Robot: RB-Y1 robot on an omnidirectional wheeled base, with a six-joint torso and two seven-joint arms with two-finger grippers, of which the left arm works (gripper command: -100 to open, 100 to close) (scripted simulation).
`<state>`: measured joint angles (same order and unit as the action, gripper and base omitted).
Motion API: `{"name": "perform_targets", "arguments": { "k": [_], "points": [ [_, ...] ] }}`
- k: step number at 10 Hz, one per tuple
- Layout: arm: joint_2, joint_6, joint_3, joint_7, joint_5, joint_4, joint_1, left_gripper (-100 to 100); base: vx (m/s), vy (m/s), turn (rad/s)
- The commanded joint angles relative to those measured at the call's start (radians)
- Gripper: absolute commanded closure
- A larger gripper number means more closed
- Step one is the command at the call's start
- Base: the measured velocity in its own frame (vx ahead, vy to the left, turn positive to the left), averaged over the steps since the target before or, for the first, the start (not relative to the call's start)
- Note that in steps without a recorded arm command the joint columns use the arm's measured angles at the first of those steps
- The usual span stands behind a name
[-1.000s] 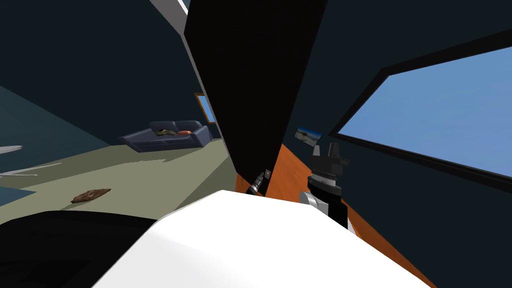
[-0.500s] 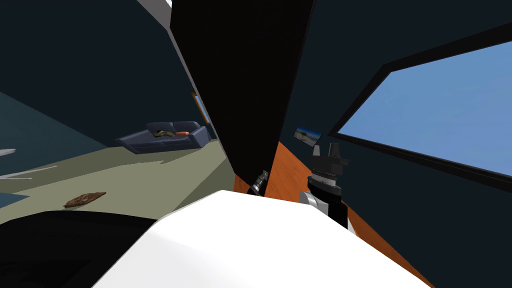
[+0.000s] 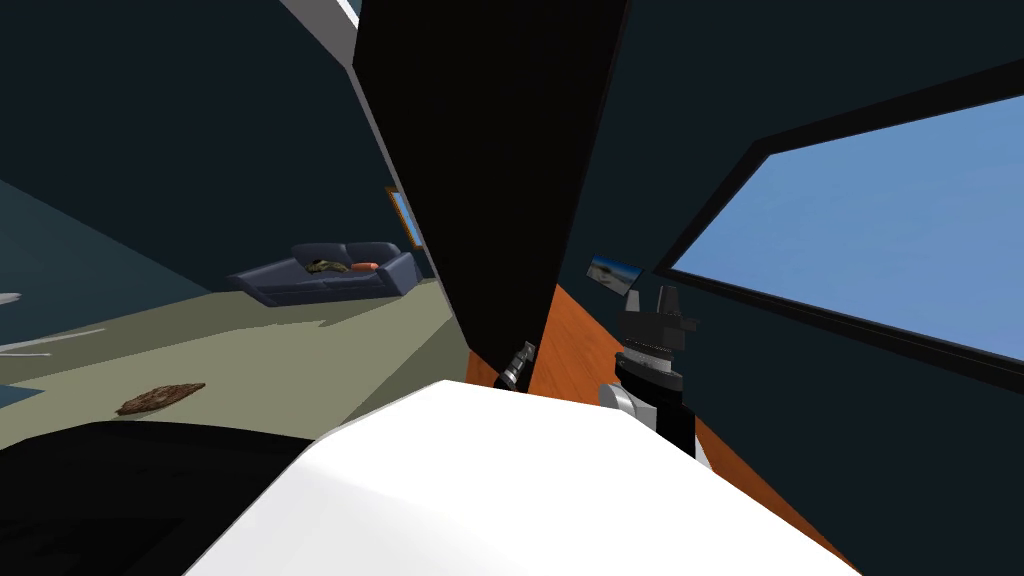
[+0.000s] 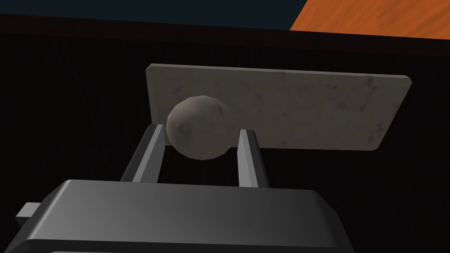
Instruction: Push the door open
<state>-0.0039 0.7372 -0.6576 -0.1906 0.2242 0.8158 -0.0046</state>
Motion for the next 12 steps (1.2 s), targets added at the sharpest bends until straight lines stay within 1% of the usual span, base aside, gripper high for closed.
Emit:
{"name": "perform_targets", "arguments": {
  "k": [1,3,4,6,7,8,9,10,11,12],
  "points": [
    [0.019,0.012,0.026,-0.001,0.009,-0.013,-0.01,100,0.12,-0.184,0.083],
    [0.03,0.016,0.053,-0.004,0.019,-0.015,-0.013,100,0.145,-0.194,0.081],
    [0.032,0.018,0.068,-0.005,0.024,-0.016,-0.014,100,0.183,-0.188,0.067],
    [0.028,0.022,0.097,-0.008,0.034,-0.019,-0.018,100,0.174,-0.196,0.089],
    [0.028,0.022,0.097,-0.008,0.034,-0.019,-0.018,100,0.105,-0.133,0.042],
    [0.028,0.022,0.097,-0.008,0.034,-0.019,-0.018,100,0.031,-0.049,0.0],
    [0.013,0.026,0.123,-0.011,0.044,-0.021,-0.02,100,0.073,-0.099,0.061],
    [0.009,0.027,0.128,-0.012,0.046,-0.021,-0.021,100,0.076,-0.163,0.104],
    [-0.005,0.029,0.141,-0.013,0.05,-0.023,-0.022,100,0.089,-0.179,0.094],
    [0.005,0.03,0.133,-0.011,0.047,-0.03,-0.019,100,0.046,-0.071,0.051]
  ]
}}
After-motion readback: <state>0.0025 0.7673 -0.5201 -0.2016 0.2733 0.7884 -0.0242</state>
